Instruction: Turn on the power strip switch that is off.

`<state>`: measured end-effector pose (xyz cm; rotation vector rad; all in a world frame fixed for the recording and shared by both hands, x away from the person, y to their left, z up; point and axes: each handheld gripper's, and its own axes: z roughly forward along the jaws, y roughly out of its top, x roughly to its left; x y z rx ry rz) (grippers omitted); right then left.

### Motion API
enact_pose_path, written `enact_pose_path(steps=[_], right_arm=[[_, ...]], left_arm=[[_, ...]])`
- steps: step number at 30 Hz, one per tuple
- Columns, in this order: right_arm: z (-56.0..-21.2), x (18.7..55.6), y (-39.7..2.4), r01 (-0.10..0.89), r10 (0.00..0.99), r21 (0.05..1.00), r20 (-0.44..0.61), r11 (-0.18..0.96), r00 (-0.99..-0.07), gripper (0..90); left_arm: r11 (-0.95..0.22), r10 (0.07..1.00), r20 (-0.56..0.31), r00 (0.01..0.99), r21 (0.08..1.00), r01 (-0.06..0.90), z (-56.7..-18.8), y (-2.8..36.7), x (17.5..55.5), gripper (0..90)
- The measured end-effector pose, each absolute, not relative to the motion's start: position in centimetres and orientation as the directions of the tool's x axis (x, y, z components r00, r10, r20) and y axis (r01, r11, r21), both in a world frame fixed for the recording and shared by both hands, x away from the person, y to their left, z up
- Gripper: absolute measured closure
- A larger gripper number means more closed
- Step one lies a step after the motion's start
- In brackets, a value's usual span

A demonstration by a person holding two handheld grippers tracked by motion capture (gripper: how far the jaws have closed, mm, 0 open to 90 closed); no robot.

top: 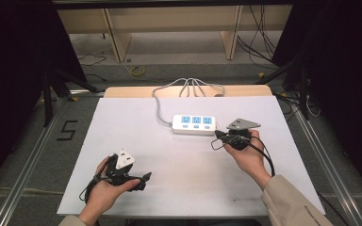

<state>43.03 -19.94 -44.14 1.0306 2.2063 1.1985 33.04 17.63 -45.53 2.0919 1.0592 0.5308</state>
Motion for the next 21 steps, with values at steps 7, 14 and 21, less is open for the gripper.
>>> enact_pose_path(steps=[7, 14, 21], right_arm=[[-44.2, 43.9, -19.2, 0.408, 0.774, 0.841, -0.019, 0.354, -0.633, 90.0], [-44.2, 44.7, -18.5, 0.417, 0.777, 0.836, -0.017, 0.357, -0.630, 90.0], [-44.0, 45.3, -17.9, 0.418, 0.777, 0.833, -0.022, 0.362, -0.629, 90.0]], left_arm=[[-0.407, 0.814, 0.040, 0.579, 0.751, 0.520, -45.5, 17.6, 33.0, 7.1], [-0.408, 0.813, 0.041, 0.581, 0.752, 0.517, -45.6, 17.6, 33.0, 7.1], [-0.407, 0.813, 0.040, 0.581, 0.753, 0.517, -45.6, 17.5, 33.0, 7.2]])
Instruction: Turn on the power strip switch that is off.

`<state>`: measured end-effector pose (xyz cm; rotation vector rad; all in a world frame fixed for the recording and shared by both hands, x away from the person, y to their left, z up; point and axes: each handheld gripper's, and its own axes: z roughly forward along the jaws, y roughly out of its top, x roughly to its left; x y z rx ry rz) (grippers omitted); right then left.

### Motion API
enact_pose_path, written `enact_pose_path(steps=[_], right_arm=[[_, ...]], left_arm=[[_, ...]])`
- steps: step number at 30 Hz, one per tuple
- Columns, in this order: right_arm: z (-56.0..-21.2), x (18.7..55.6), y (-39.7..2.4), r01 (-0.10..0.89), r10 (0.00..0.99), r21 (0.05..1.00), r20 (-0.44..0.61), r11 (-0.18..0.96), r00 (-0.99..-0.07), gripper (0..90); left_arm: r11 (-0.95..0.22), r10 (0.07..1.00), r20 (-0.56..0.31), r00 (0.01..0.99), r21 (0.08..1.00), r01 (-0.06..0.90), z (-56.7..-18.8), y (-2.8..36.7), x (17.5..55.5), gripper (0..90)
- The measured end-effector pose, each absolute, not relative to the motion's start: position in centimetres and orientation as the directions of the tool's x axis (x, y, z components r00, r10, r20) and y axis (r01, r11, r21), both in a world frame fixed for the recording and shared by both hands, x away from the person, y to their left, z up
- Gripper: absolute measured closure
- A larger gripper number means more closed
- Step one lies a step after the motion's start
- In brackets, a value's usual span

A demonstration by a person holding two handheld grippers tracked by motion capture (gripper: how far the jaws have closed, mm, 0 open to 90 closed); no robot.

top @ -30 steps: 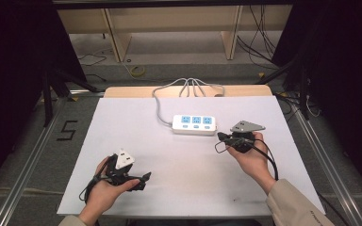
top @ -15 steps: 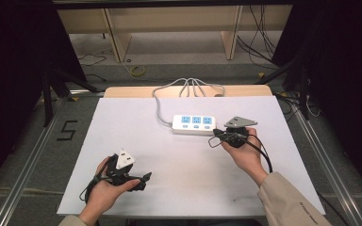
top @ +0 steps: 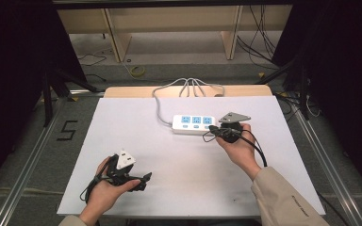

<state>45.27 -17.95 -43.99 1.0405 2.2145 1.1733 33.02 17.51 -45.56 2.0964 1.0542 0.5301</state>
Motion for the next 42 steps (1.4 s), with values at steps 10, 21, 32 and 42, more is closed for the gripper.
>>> enact_pose_path(steps=[10, 21, 32, 42], right_arm=[[-44.2, 46.1, -17.2, 0.427, 0.777, 0.821, -0.031, 0.378, -0.629, 90.0], [-44.6, 46.8, -16.7, 0.438, 0.781, 0.815, -0.028, 0.379, -0.624, 90.0], [-44.7, 47.5, -16.0, 0.446, 0.781, 0.808, -0.027, 0.385, -0.624, 90.0], [-45.0, 48.0, -15.5, 0.457, 0.783, 0.799, -0.028, 0.391, -0.622, 90.0]], left_arm=[[-0.412, 0.811, 0.044, 0.584, 0.751, 0.516, -45.5, 17.5, 33.0, 7.2], [-0.416, 0.808, 0.044, 0.587, 0.749, 0.516, -45.5, 17.5, 33.0, 7.2], [-0.412, 0.809, 0.041, 0.587, 0.751, 0.515, -45.6, 17.3, 33.0, 7.2], [-0.412, 0.808, 0.042, 0.588, 0.754, 0.512, -45.6, 17.3, 33.0, 7.2]])
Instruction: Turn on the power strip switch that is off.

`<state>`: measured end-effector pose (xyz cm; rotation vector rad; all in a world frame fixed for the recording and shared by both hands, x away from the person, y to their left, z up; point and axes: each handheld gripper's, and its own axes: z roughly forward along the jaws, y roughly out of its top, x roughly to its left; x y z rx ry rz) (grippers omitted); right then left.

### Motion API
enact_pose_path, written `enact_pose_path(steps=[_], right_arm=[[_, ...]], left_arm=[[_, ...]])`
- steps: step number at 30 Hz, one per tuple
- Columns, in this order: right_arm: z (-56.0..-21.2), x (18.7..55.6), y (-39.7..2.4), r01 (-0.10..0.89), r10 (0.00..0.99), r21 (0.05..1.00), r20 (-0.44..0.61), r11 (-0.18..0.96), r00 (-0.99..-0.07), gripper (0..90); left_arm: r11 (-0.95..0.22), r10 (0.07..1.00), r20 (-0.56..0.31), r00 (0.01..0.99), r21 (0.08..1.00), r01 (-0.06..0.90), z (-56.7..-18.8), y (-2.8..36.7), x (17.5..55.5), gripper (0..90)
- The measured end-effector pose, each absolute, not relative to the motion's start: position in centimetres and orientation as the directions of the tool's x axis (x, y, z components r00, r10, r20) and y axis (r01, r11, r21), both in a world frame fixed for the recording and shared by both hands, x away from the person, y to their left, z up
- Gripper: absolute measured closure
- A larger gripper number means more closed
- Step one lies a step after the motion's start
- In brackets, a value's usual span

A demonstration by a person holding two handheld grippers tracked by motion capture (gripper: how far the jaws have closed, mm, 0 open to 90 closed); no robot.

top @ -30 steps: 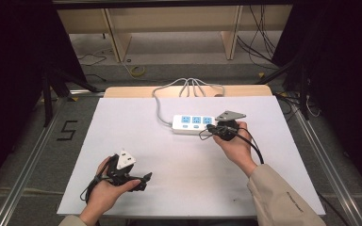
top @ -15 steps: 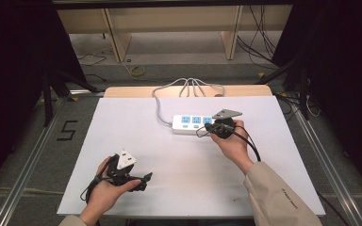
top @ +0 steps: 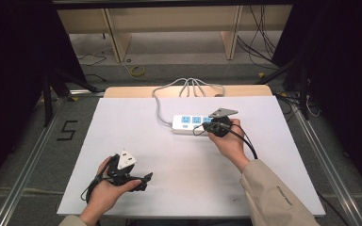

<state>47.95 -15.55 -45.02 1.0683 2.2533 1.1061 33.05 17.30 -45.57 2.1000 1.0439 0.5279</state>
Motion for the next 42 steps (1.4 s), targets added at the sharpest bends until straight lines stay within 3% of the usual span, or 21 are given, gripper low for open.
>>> enact_pose_path(steps=[42], right_arm=[[-45.4, 49.9, -13.4, 0.497, 0.780, 0.764, -0.014, 0.412, -0.626, 90.0]], left_arm=[[-0.413, 0.805, 0.039, 0.593, 0.753, 0.511, -45.6, 17.2, 33.0, 7.6]])
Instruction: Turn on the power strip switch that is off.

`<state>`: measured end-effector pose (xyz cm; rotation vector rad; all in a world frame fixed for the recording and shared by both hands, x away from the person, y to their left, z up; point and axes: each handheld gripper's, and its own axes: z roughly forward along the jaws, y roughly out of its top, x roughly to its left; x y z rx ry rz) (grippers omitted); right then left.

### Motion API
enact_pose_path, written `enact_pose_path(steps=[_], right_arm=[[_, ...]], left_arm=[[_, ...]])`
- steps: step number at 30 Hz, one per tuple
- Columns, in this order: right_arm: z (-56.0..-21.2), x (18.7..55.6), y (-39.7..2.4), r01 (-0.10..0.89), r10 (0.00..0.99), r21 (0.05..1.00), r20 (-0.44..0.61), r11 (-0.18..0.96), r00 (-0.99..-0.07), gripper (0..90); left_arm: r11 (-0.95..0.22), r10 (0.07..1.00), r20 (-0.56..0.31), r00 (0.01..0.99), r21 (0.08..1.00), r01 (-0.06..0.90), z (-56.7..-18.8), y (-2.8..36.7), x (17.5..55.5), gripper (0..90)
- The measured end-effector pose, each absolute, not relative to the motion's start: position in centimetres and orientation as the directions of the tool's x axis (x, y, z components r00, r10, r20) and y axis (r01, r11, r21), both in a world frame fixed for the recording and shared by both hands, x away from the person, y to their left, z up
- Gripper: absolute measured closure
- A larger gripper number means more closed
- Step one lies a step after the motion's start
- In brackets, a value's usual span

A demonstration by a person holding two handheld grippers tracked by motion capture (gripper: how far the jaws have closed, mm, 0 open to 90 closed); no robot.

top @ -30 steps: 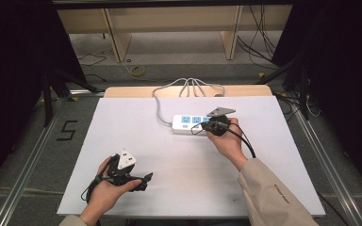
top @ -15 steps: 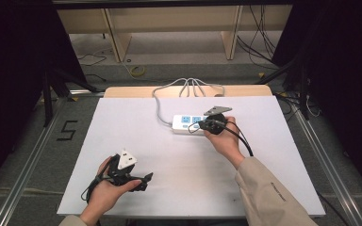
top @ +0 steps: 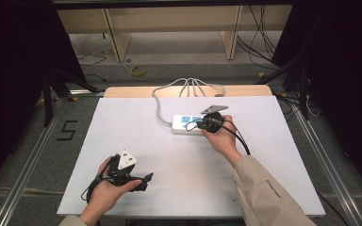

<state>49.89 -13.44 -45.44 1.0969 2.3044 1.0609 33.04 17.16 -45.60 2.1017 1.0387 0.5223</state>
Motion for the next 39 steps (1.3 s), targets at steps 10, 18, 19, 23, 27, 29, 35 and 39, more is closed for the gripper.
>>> enact_pose_path(steps=[10, 18, 19, 23, 27, 29, 35, 39], right_arm=[[-45.7, 50.5, -13.1, 0.506, 0.782, 0.756, -0.013, 0.416, -0.623, 90.0], [-45.6, 50.9, -13.0, 0.514, 0.784, 0.748, -0.013, 0.420, -0.621, 90.0], [-45.6, 50.9, -12.9, 0.516, 0.785, 0.747, -0.013, 0.419, -0.619, 90.0], [-45.6, 51.0, -12.8, 0.519, 0.784, 0.743, -0.011, 0.422, -0.621, 90.0], [-45.8, 51.2, -12.7, 0.526, 0.785, 0.738, -0.009, 0.423, -0.619, 90.0], [-45.9, 51.3, -12.7, 0.528, 0.785, 0.735, -0.008, 0.424, -0.619, 90.0], [-46.0, 51.6, -12.6, 0.534, 0.787, 0.730, -0.007, 0.426, -0.617, 90.0], [-46.0, 51.7, -12.5, 0.532, 0.784, 0.727, -0.012, 0.433, -0.621, 90.0]], left_arm=[[-0.415, 0.803, 0.038, 0.594, 0.752, 0.512, -45.6, 17.2, 33.1, 7.7], [-0.414, 0.803, 0.037, 0.595, 0.752, 0.512, -45.6, 17.2, 33.1, 7.7], [-0.414, 0.803, 0.037, 0.595, 0.752, 0.512, -45.6, 17.1, 33.1, 7.8], [-0.414, 0.803, 0.036, 0.595, 0.752, 0.513, -45.6, 17.1, 33.1, 7.8], [-0.414, 0.803, 0.036, 0.595, 0.752, 0.512, -45.6, 17.1, 33.1, 7.8], [-0.414, 0.802, 0.036, 0.596, 0.753, 0.512, -45.6, 17.1, 33.1, 7.9], [-0.418, 0.800, 0.039, 0.599, 0.752, 0.510, -45.6, 17.1, 33.1, 7.9], [-0.419, 0.800, 0.039, 0.599, 0.751, 0.510, -45.6, 17.1, 33.1, 7.9]])
